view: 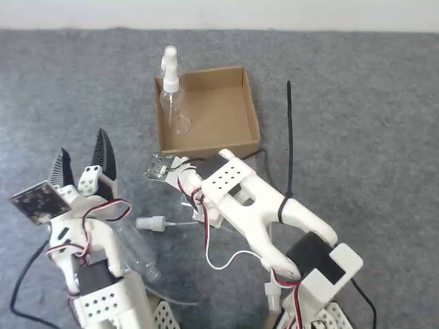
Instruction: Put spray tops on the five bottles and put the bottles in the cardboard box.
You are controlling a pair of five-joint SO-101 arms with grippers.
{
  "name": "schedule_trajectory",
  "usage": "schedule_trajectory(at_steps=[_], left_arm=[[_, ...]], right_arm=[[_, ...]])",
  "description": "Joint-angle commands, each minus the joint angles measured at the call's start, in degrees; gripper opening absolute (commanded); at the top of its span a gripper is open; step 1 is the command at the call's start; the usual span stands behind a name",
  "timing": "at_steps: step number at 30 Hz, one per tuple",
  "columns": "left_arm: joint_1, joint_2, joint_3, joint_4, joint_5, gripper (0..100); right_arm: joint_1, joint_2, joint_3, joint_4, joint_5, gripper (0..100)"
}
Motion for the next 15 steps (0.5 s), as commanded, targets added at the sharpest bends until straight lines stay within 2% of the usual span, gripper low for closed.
schedule_trajectory(at_steps=[1,6,15], left_arm=[[0.0,-0.6,-0.7,-1.9,-0.4,27],[0.0,-0.6,-0.7,-1.9,-0.4,27],[0.0,-0.6,-0.7,-1.9,-0.4,27]], right_arm=[[-0.5,-1.0,-3.2,0.6,1.1,4.6],[-0.5,-3.6,-3.0,0.7,0.8,3.5],[1.3,-14.4,-2.9,7.2,0.7,3.9]])
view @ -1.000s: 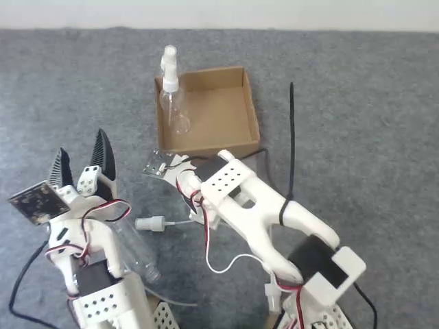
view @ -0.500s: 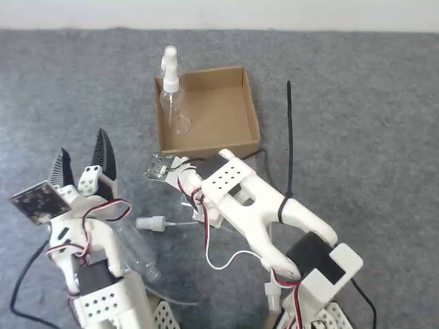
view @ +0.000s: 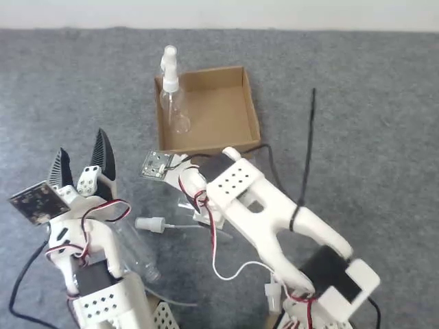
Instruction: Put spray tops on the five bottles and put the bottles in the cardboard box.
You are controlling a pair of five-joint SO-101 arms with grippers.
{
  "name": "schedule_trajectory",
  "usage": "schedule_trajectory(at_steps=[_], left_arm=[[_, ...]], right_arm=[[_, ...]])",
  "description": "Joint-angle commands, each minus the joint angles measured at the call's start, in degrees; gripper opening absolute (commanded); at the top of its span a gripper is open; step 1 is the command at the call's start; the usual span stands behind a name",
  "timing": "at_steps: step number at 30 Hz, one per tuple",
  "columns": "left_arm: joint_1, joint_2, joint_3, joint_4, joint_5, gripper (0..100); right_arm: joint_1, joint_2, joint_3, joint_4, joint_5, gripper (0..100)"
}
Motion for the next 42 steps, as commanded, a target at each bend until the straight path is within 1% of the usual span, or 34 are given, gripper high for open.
schedule_trajectory(at_steps=[1,8,14,20,26,35,37,42], left_arm=[[0.0,-0.6,-0.7,-1.9,-0.4,27],[0.0,-0.6,-0.7,-1.9,-0.4,27],[0.0,-0.6,-0.7,-1.9,-0.4,27],[0.0,-0.6,-0.6,-1.9,-0.4,27],[0.0,-0.6,-0.5,-1.9,-0.4,27],[0.0,-0.6,-0.4,-1.9,-0.4,27],[0.0,-0.6,-0.4,-1.9,-0.4,27],[0.0,-0.6,-0.4,-1.9,-0.4,27]], right_arm=[[2.1,-7.2,-2.8,1.6,0.3,3.9],[5.1,-10.2,-2.9,1.5,-0.2,3.9],[5.2,-13.7,-2.9,1.5,-9.8,3.9],[10.2,-16.2,-2.9,1.2,-17.8,3.9],[15.9,-19.7,-2.8,1.5,-29.1,3.9],[27.1,-23.6,-2.8,1.5,-54.5,3.9],[30.1,-23.4,-2.8,1.6,-58.1,3.6],[36.5,-23.1,-2.3,1.6,-63.1,3.7]])
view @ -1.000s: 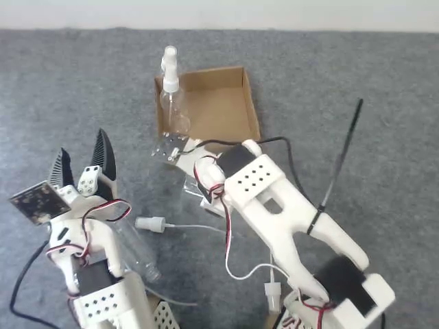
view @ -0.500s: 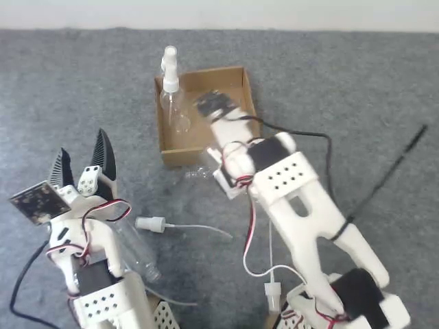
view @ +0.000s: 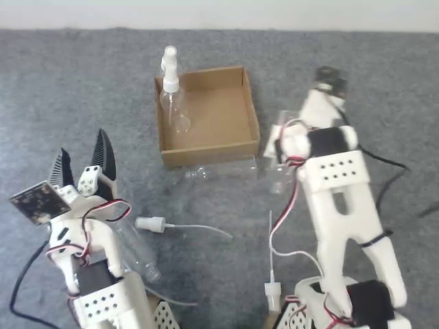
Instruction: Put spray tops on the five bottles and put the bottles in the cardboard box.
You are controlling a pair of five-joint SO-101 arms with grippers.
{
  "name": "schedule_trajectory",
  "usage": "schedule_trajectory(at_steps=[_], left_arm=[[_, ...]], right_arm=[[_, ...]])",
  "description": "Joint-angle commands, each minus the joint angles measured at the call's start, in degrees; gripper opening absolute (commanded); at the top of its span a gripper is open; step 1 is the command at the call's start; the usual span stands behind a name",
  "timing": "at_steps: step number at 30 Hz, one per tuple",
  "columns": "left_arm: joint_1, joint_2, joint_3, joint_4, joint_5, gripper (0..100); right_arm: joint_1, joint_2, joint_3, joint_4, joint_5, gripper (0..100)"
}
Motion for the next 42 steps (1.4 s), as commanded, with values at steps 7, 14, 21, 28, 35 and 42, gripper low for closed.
schedule_trajectory(at_steps=[7,14,21,28,35,42], left_arm=[[0.1,-0.6,-0.4,-1.9,-0.4,27],[0.1,-0.6,-0.4,-1.9,-0.4,27],[0.1,-0.6,-0.4,-1.9,-0.4,27],[0.1,-0.6,-0.3,-1.9,-0.4,27],[0.1,-0.6,-0.3,-1.9,-0.4,27],[0.1,-0.6,-0.3,-1.9,-0.4,27]], right_arm=[[12.7,-2.9,6.6,-4.4,-19.2,3.8],[18.5,-2.9,17.3,-15.1,-28.7,3.8],[18.6,-2.9,25.7,-24.2,-35.8,3.9],[19.4,-2.9,27.9,-27.9,-36.6,3.9],[19.1,-2.9,29.5,-29.4,-36.6,7.7],[15.1,-2.9,30.2,-28.0,-36.1,27.2]])
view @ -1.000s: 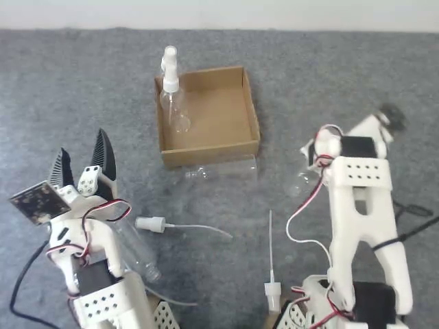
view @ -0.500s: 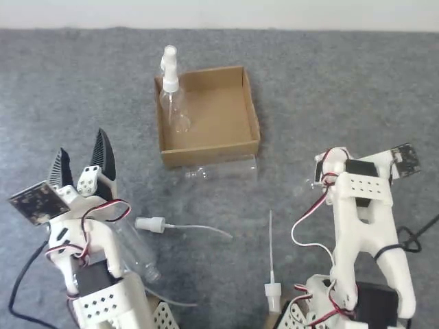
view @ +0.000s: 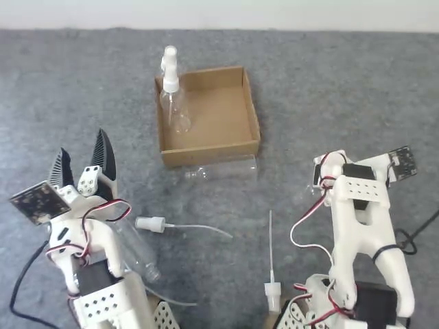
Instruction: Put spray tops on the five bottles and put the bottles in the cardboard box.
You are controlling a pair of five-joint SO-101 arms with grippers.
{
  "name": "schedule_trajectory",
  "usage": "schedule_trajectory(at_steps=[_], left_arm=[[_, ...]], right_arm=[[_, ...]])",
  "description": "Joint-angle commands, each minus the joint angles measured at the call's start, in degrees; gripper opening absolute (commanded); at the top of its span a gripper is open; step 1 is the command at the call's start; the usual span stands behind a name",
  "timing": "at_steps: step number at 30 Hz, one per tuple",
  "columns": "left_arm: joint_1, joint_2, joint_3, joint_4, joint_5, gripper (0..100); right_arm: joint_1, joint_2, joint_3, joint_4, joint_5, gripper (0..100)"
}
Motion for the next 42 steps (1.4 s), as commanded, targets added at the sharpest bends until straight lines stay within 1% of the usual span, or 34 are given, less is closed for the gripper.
schedule_trajectory(at_steps=[1,13,16,25,35,42], left_arm=[[0.1,-0.6,-0.3,-1.9,-0.4,27],[0.1,-0.6,-0.3,-1.9,-0.4,27],[0.1,-0.6,-0.3,-1.9,-0.4,27],[0.1,-0.6,-0.3,-1.9,-0.4,27],[0.1,-0.6,-0.3,-1.9,-0.4,27],[0.1,-0.6,-0.3,-1.9,-0.4,27]], right_arm=[[-3.7,-2.9,-0.1,0.7,-0.1,27.4],[-4.3,-3.6,-0.1,0.7,0.1,27.5],[-4.1,-3.6,-1.0,1.5,1.8,27.6],[-4.3,-3.6,-12.1,15.1,2.6,27.7],[-4.3,-3.6,-19.3,25.3,12.3,27.7],[-4.1,-3.6,-25.0,35.2,25.4,27.7]])
